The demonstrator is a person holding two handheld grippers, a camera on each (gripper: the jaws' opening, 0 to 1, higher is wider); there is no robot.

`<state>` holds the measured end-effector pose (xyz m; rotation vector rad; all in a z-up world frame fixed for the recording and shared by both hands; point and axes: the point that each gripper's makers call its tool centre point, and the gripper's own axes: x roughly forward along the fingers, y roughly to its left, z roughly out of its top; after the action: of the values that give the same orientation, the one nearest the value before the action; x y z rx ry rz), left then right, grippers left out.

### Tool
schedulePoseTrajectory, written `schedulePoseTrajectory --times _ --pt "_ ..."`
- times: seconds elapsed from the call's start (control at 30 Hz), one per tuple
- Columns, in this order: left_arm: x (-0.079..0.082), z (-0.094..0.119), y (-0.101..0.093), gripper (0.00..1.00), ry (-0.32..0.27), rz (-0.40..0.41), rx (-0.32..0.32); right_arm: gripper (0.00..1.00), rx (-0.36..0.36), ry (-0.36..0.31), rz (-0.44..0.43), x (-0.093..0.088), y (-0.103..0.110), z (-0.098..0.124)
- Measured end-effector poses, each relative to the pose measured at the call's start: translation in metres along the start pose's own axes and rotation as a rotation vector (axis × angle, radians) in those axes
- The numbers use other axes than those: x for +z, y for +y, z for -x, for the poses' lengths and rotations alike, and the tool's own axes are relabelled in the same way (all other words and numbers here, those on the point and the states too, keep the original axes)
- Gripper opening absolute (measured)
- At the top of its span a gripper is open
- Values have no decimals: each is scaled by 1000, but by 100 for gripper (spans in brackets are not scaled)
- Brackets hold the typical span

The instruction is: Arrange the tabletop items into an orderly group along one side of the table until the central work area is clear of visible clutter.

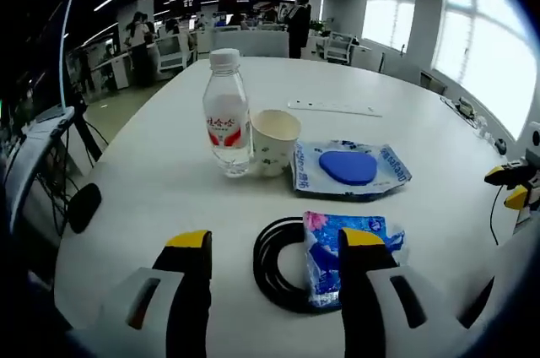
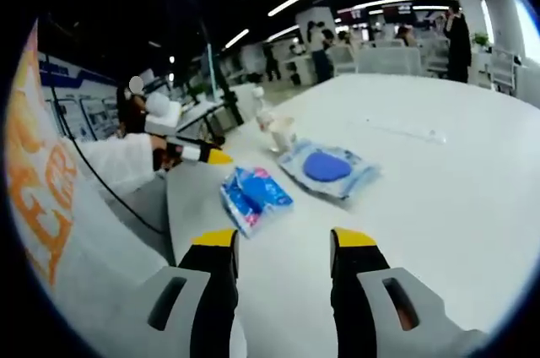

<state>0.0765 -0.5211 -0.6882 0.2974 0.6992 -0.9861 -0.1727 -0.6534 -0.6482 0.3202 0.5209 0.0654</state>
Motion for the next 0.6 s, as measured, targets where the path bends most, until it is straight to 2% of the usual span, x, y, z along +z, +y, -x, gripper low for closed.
schedulePoseTrajectory --times 0.23,0.33,0.47,0.6 --pt "-7 0 -9 57 0 32 -23 39 -3 26 -66 -9 -4 -2" --pt "-10 0 -13 54 6 33 -37 38 -15 57 -92 -17 -7 -4" --pt "-12 -1 -20 49 8 35 -71 39 -6 93 -170 -29 -8 -8" --pt "-17 -2 -29 50 19 22 -86 39 1 118 -233 -39 -8 -10"
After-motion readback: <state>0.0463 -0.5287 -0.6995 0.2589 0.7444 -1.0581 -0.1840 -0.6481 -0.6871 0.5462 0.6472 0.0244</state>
